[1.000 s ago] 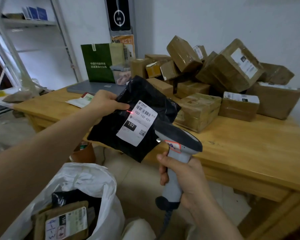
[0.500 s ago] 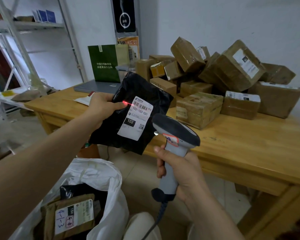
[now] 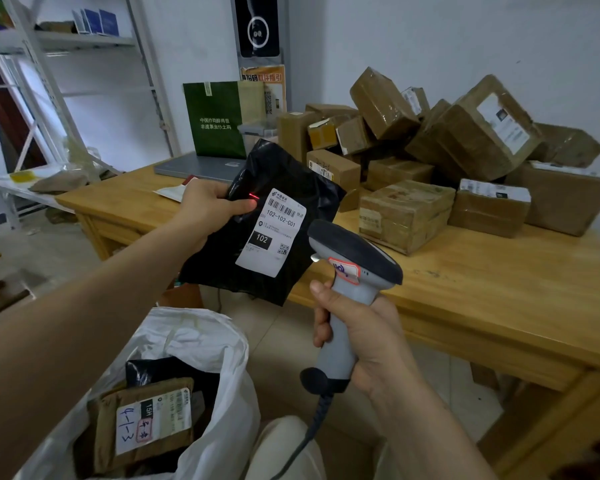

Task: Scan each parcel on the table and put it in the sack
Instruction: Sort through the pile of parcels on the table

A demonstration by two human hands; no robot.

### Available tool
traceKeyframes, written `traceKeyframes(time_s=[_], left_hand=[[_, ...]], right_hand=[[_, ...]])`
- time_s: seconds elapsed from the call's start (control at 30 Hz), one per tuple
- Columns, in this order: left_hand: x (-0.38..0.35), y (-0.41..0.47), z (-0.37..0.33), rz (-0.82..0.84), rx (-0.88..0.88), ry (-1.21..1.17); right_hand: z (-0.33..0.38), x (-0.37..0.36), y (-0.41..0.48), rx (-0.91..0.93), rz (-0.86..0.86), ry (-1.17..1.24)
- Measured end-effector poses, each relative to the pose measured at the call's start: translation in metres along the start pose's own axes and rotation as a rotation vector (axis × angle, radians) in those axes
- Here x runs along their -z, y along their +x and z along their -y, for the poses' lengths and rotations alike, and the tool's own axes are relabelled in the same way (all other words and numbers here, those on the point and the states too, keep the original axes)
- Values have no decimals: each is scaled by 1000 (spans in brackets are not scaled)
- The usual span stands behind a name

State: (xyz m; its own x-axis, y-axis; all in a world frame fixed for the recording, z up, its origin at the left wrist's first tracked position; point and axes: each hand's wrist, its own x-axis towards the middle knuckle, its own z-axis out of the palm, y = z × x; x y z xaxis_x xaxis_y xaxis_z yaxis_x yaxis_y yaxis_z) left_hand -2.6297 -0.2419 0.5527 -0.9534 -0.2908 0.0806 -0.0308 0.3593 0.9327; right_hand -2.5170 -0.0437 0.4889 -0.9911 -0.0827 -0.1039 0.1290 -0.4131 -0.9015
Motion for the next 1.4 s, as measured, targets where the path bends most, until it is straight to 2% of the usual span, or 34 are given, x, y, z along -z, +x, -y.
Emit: traceKeyframes(time_s=[0.23,0.47,0.73,0.93,1.1,1.17,1.27,1.4], left_hand=[[18,-7,7,-34,23,-8],[85,-34,57,-267,116,29],[108,-52,158,-335,451,93],[107,-71,237,-481,548,168],[82,-31,271,-433,755,329],[50,-20,229,-414,682,376],[-4,-8,160,-353,325,323],[-81,4,80,-114,-54,255]], right_hand=[[-5,-3,2,-4,61,-15],[-31,-11,5,-137,146,-45],[-54,-22,9,-205,156,-91],[-55,-9,15,-210,120,-65],[-51,8,18,-215,68,-44],[-46,14,20,-199,45,-22],[-35,25,23,-158,7,19],[-14,47,28,-97,-68,71]])
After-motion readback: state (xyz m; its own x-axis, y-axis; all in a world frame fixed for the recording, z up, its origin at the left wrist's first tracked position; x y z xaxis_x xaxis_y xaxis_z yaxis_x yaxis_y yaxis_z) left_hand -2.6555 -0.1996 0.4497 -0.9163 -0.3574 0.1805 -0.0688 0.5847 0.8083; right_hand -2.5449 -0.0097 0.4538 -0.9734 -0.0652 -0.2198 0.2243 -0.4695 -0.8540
